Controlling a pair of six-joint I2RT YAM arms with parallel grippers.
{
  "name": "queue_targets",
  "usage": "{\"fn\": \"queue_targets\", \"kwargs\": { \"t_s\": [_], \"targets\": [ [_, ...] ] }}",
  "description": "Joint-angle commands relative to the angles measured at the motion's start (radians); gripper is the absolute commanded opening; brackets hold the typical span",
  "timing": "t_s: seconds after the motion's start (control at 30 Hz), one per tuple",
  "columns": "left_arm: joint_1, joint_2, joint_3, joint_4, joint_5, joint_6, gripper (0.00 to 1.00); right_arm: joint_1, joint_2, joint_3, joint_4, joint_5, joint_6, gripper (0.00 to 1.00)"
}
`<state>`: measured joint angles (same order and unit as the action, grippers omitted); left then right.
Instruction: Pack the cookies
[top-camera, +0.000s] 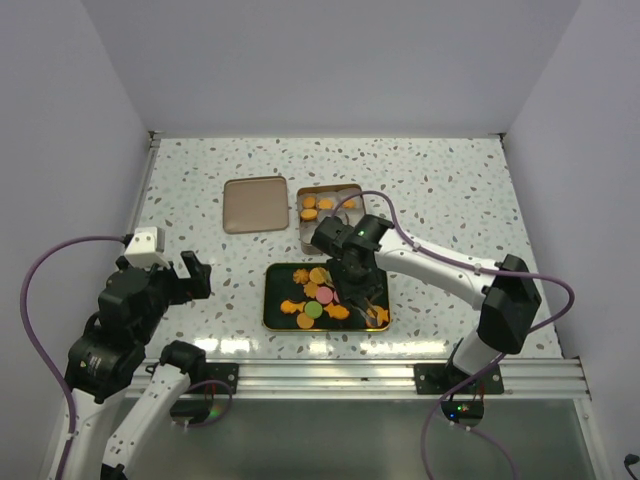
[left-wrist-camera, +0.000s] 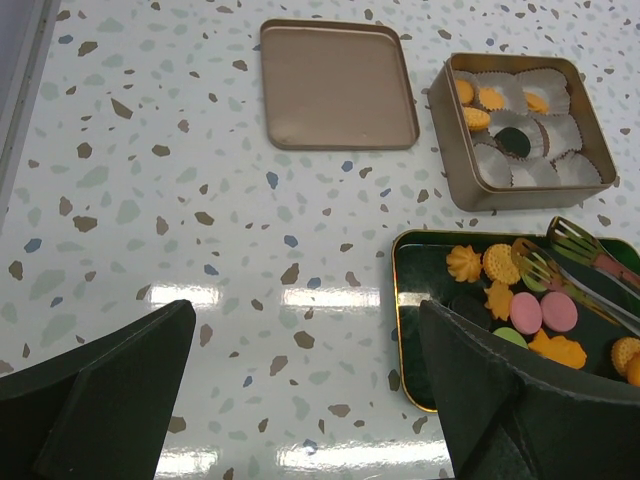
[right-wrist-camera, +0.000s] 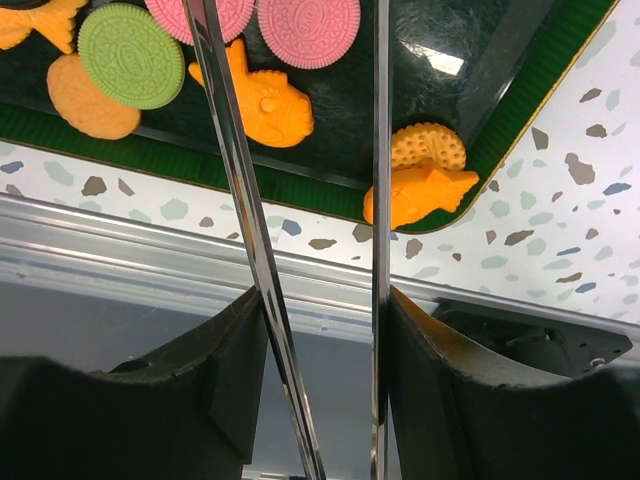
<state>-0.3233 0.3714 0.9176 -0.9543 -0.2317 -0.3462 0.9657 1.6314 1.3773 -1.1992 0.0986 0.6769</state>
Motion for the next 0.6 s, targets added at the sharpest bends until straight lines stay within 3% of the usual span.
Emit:
{"fn": "queue_targets", "kwargs": {
  "t_s": [0.0, 0.57],
  "targets": [
    [-0.007, 0.012, -0.008, 0.051, -0.001, 0.026, 1.0, -0.012, -0.024, 0.02, 0.033, -0.014, -0.005, 0.49],
    [-0.007, 0.004, -0.01, 0.051, 0.005, 0.027, 1.0, -0.007, -0.173, -0.07, 0.015, -0.039, 0.067, 0.5]
  ]
}}
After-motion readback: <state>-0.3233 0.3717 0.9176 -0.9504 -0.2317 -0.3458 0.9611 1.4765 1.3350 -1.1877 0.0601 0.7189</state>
